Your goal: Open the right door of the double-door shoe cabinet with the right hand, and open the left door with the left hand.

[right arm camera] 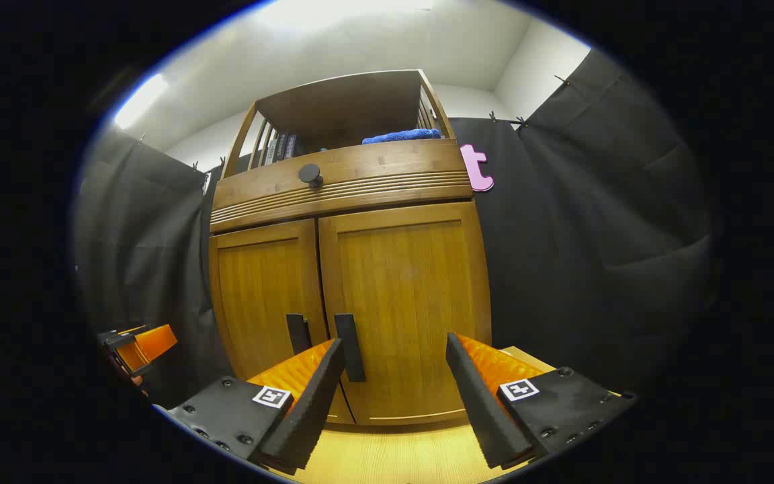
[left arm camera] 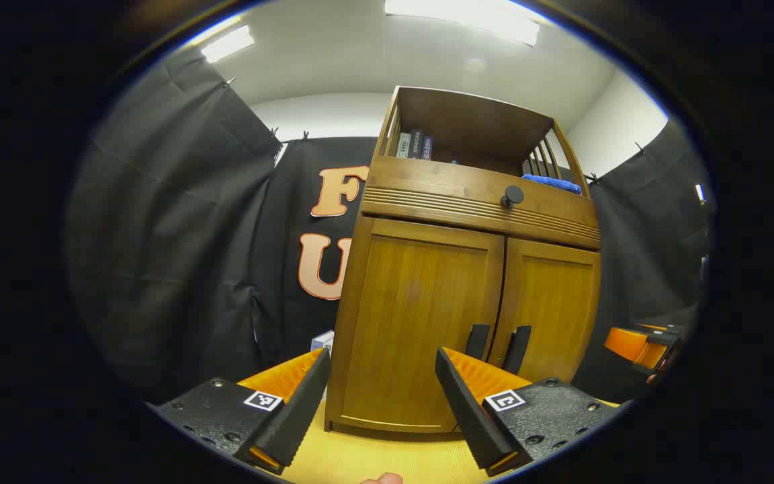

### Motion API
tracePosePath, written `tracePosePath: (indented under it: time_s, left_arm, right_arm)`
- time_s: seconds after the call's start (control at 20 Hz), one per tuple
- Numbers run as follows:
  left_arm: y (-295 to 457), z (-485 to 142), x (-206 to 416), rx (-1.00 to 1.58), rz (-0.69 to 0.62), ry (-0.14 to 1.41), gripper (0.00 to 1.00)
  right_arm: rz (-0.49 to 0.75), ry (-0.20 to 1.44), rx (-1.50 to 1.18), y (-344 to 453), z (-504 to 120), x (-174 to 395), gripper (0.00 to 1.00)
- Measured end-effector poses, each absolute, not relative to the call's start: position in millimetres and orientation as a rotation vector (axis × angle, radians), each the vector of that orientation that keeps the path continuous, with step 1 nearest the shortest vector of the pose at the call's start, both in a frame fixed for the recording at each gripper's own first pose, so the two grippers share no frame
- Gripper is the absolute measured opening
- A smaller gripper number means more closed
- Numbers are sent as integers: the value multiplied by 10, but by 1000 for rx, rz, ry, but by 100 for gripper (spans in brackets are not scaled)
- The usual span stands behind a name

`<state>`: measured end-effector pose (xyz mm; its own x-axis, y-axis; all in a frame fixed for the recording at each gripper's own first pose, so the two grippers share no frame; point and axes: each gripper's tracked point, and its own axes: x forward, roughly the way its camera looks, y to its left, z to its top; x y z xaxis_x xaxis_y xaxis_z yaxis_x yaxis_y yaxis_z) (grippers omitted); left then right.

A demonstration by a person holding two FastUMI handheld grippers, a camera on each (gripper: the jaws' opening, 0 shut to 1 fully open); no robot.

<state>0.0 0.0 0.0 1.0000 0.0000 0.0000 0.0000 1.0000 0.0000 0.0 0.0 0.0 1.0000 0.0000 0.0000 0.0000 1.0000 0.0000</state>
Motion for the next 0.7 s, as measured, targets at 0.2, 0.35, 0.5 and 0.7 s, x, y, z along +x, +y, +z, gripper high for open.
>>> tracePosePath:
  time_s: [0.2, 0.35, 0.5, 0.7]
  left_arm:
    - [-3, 12, -2, 4, 1, -6, 95]
    - [-3, 11, -2, 8, -2, -7, 94]
    - [-6, 16, -6, 12, -3, -13, 95]
    - [-5, 17, -12, 14, -5, -18, 98]
  right_arm:
    - [-1, -8, -2, 12, 32, 9, 98]
    - [17, -13, 15, 68, 48, 7, 98]
    - [22, -4, 13, 101, 17, 18, 98]
    - [19, -5, 14, 104, 26, 32, 97]
